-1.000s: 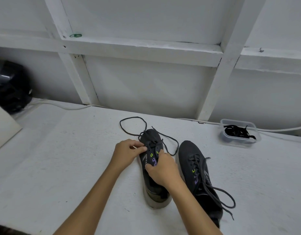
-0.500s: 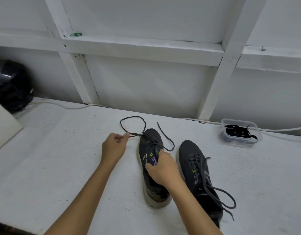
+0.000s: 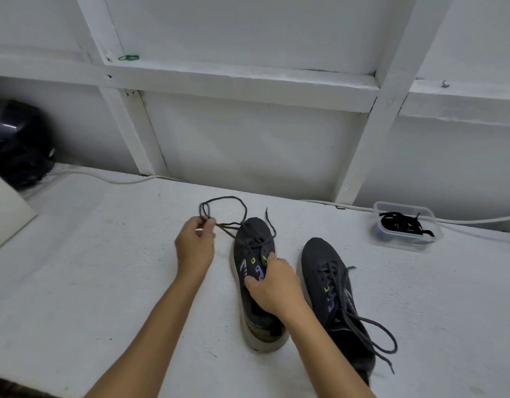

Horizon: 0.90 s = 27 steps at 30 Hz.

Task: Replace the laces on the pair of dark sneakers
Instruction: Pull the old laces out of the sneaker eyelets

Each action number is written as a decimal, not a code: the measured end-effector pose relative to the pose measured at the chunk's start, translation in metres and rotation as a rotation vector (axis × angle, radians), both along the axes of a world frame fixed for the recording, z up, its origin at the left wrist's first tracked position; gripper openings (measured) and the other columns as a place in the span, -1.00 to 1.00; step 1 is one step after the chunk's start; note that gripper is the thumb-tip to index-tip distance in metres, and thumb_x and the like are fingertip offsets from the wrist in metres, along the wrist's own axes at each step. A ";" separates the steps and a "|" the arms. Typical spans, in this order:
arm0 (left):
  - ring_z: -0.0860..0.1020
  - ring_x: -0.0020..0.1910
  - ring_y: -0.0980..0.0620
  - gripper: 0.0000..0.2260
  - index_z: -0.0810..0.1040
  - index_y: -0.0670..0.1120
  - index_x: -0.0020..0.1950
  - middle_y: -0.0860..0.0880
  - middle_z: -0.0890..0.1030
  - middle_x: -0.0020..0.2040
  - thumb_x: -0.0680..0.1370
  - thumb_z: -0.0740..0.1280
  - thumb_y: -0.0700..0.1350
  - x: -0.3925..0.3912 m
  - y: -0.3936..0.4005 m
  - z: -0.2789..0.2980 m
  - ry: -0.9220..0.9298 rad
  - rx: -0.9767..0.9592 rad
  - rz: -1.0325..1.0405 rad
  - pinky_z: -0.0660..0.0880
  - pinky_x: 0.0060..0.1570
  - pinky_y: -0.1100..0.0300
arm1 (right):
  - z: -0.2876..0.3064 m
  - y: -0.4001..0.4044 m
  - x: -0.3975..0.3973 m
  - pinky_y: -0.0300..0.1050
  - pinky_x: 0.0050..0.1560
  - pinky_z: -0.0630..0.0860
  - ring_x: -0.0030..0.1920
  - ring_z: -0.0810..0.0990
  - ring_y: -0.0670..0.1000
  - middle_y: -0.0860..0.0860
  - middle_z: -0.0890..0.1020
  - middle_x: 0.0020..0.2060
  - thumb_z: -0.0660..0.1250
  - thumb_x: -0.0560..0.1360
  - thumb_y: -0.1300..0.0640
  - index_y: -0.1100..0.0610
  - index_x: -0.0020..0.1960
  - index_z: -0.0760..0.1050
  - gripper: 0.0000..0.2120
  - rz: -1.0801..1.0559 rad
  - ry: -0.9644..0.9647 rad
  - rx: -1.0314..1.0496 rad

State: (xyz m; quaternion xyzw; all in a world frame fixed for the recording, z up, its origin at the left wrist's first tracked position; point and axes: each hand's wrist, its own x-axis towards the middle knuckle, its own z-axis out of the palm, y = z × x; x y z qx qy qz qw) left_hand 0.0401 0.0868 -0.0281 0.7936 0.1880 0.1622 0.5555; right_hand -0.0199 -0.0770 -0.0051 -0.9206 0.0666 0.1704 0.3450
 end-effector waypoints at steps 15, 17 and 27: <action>0.59 -0.14 0.19 -0.92 0.68 0.07 -0.09 0.09 0.66 -0.10 0.51 0.49 -0.11 -0.012 -0.022 -0.009 0.032 0.165 -0.423 0.43 -0.12 0.44 | 0.000 0.000 0.001 0.06 0.20 0.54 0.18 0.54 0.15 0.08 0.49 0.19 0.37 0.54 -0.05 0.14 0.31 0.37 -0.55 -0.002 -0.018 -0.001; 0.60 -0.18 0.23 -0.89 0.66 0.05 -0.16 0.13 0.67 -0.20 0.53 0.46 -0.14 -0.010 -0.017 -0.010 0.007 0.159 -0.396 0.44 -0.15 0.45 | 0.000 0.000 0.001 0.06 0.20 0.54 0.19 0.54 0.15 0.08 0.49 0.19 0.37 0.54 -0.06 0.14 0.31 0.38 -0.56 -0.003 -0.016 0.001; 0.57 -0.06 0.03 -0.28 0.27 -0.05 0.50 0.02 0.57 0.03 0.46 0.52 0.11 -0.008 0.002 -0.016 0.152 0.143 0.028 0.46 -0.08 0.11 | -0.001 -0.001 0.000 0.03 0.22 0.51 0.23 0.53 0.16 0.09 0.49 0.25 0.36 0.55 -0.04 0.18 0.36 0.36 -0.52 -0.007 -0.017 0.010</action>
